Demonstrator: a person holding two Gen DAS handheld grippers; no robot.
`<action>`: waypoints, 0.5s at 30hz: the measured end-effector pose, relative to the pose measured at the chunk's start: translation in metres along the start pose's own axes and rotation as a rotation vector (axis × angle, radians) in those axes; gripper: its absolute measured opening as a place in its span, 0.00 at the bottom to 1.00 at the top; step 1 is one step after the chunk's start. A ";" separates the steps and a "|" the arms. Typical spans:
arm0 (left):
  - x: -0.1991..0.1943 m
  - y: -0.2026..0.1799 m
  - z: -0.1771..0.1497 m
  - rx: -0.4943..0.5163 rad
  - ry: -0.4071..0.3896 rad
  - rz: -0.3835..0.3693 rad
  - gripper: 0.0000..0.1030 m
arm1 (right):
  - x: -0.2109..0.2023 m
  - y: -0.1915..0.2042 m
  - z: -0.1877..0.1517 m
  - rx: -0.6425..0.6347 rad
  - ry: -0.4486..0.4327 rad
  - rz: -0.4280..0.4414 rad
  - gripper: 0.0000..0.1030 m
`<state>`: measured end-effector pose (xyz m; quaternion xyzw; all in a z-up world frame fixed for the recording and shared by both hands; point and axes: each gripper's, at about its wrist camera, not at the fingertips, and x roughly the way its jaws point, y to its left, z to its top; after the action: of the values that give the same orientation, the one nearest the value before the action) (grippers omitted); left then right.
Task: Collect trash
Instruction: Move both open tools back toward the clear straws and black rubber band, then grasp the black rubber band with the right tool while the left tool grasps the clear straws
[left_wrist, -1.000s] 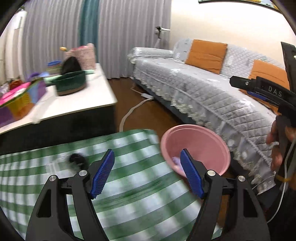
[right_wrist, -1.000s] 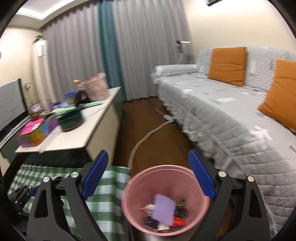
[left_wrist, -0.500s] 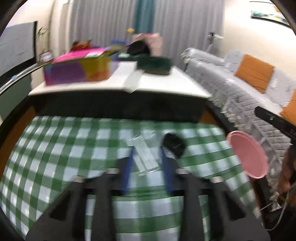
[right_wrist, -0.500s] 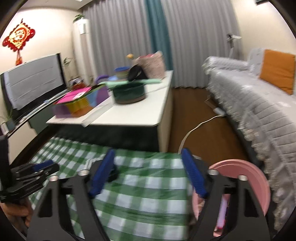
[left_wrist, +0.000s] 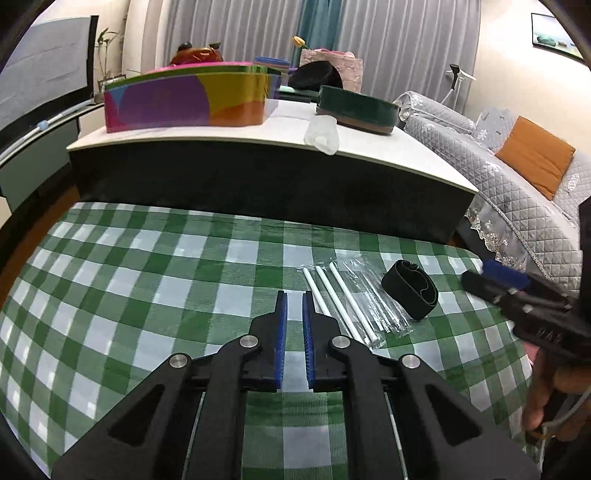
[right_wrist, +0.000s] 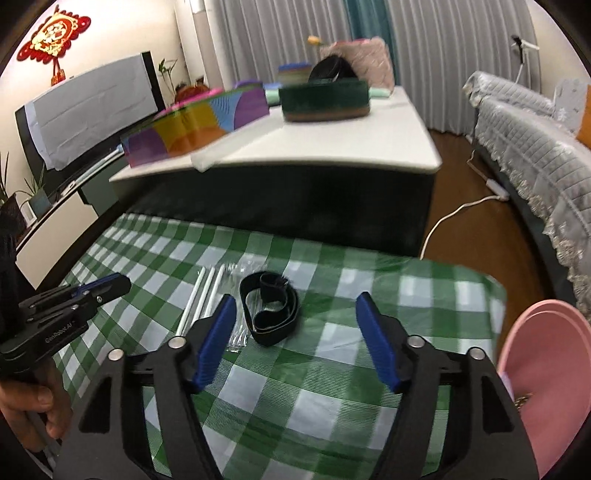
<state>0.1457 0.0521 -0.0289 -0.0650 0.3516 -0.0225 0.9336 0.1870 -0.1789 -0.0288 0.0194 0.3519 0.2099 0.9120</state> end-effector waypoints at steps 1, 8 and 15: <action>0.003 0.000 0.000 0.000 0.004 -0.005 0.08 | 0.004 0.000 -0.001 -0.001 0.010 0.004 0.66; 0.021 -0.003 0.000 -0.022 0.039 -0.044 0.08 | 0.033 0.002 -0.005 0.002 0.064 0.031 0.66; 0.041 -0.017 -0.002 -0.028 0.091 -0.087 0.09 | 0.041 0.001 -0.006 -0.006 0.107 0.083 0.30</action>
<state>0.1748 0.0310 -0.0546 -0.0925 0.3908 -0.0612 0.9138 0.2103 -0.1622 -0.0594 0.0200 0.3985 0.2493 0.8824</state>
